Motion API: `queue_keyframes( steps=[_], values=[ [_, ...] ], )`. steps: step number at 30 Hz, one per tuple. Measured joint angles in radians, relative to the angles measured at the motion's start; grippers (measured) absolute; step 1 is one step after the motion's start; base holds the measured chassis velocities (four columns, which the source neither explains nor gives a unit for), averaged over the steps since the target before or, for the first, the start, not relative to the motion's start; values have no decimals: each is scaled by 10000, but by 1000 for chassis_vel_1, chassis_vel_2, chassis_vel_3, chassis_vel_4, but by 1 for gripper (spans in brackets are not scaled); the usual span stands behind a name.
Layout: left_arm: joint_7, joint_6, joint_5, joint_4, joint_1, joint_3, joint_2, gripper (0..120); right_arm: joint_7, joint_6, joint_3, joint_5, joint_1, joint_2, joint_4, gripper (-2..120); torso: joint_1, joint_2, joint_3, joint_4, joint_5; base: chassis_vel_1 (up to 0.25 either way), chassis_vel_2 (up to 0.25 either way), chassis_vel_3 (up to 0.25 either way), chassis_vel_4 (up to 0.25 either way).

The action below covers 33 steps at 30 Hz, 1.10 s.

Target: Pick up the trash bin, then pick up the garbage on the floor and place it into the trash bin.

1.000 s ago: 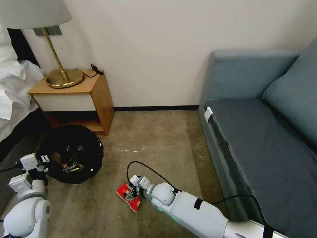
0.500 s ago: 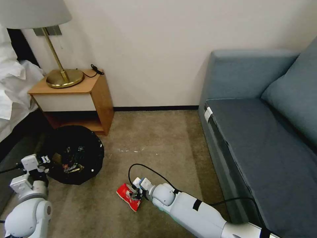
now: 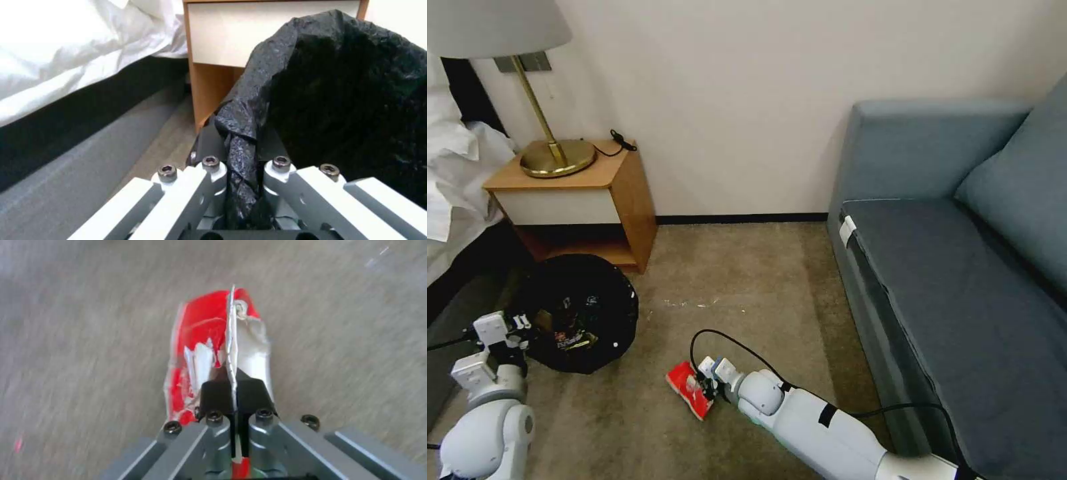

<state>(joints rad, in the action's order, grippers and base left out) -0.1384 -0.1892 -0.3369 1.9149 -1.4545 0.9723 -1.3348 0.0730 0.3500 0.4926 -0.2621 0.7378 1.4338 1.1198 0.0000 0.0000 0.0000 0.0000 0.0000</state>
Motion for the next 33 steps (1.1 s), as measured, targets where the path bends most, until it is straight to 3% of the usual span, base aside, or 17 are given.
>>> queue_keyframes(
  steps=[6,8,16,21,28,33],
  values=[
    [-16,1,2,-51,31,-89,70,5,-297,-485,-782,70,-35,163,130,0,0,0,0,0,0,0,0,0,0],
    [-16,1,2,-152,47,-191,139,5,-890,-603,-1335,-44,-269,216,679,0,0,0,0,0,0,0,0,0,0],
    [-16,7,66,-298,-10,-309,131,5,-1398,-732,-1632,-766,-575,22,1904,0,0,-1,1,-1,0,0,0,0,0],
    [-16,37,210,-266,-86,-342,43,5,-1415,-1320,-1458,-1399,-708,-211,2854,0,0,0,-1,-1,-1,0,0,0,0],
    [-4,-8,213,349,-350,-341,-176,5,-849,-3473,-491,-2347,-919,178,3361,0,0,0,-1,1,0,0,0,0,0],
    [21,-252,-139,735,-487,-356,-265,5,-628,-4114,41,-2410,-985,425,3000,0,0,0,0,1,-1,0,0,0,0]
  ],
)
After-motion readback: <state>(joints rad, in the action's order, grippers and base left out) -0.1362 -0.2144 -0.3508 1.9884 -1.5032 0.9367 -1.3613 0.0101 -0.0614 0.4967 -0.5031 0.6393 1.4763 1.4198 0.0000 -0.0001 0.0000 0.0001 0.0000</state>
